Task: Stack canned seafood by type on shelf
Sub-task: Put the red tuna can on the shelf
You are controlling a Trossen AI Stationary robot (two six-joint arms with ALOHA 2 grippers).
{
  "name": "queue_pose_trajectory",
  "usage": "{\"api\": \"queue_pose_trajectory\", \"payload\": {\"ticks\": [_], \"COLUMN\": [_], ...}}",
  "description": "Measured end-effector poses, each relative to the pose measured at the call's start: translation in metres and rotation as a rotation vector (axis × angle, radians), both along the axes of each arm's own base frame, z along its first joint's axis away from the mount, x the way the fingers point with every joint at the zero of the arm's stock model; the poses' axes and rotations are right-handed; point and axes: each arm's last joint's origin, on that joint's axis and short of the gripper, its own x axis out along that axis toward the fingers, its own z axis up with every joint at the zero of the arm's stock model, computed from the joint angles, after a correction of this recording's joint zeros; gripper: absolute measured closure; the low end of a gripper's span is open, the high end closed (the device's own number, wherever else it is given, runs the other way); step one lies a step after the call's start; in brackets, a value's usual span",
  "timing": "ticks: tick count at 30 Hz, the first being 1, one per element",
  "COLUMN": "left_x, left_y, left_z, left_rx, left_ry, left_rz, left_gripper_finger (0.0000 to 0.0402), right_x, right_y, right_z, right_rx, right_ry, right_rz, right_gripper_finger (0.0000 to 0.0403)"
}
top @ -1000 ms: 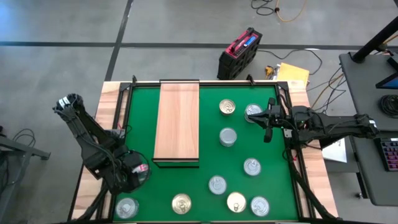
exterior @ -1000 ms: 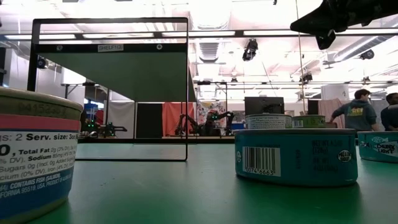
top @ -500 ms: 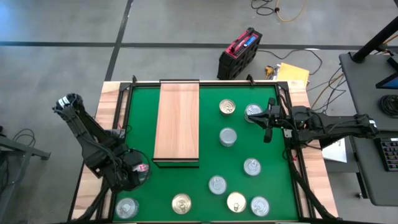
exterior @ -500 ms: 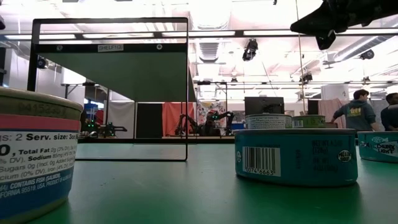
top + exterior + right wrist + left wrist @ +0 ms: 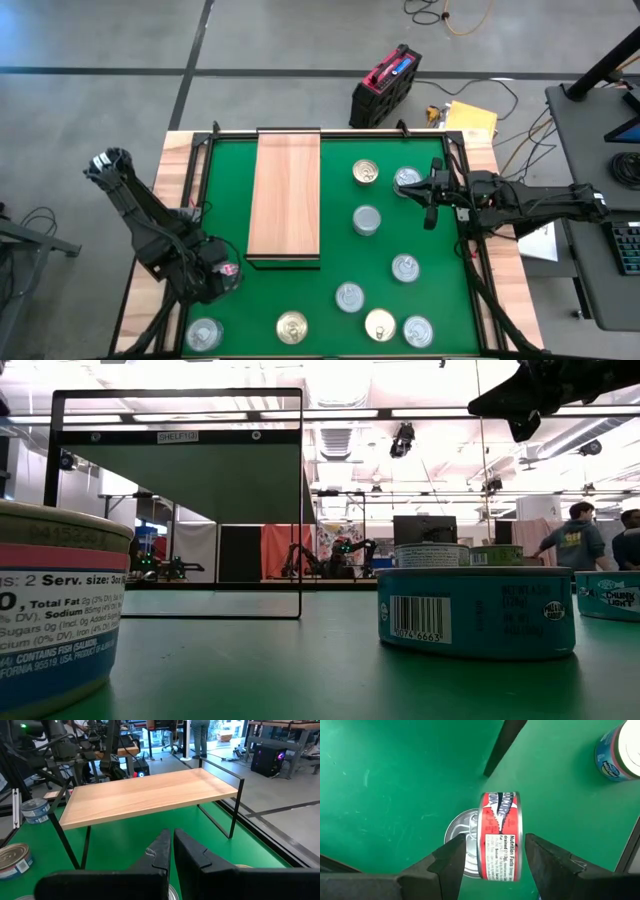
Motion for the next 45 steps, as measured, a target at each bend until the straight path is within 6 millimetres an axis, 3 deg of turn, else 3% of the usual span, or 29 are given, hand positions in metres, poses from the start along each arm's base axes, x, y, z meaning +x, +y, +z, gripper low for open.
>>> {"api": "queue_pose_trajectory", "payload": {"ticks": [33, 45], "left_x": [0.001, 0.0], "left_y": [0.0, -0.001], "left_z": [-0.024, -0.041], "left_rx": [-0.047, -0.074], "left_ry": [-0.013, -0.012], "left_rz": [0.006, 0.002], "left_gripper_finger": [0.0214, 0.0216], "right_x": [0.0, 0.0], "right_y": [0.0, 0.0], "right_z": [0.0, 0.0], "right_rx": [-0.004, -0.003], "right_ry": [0.001, 0.001], "right_rz": [0.001, 0.001], "right_gripper_finger": [0.039, 0.039]}}
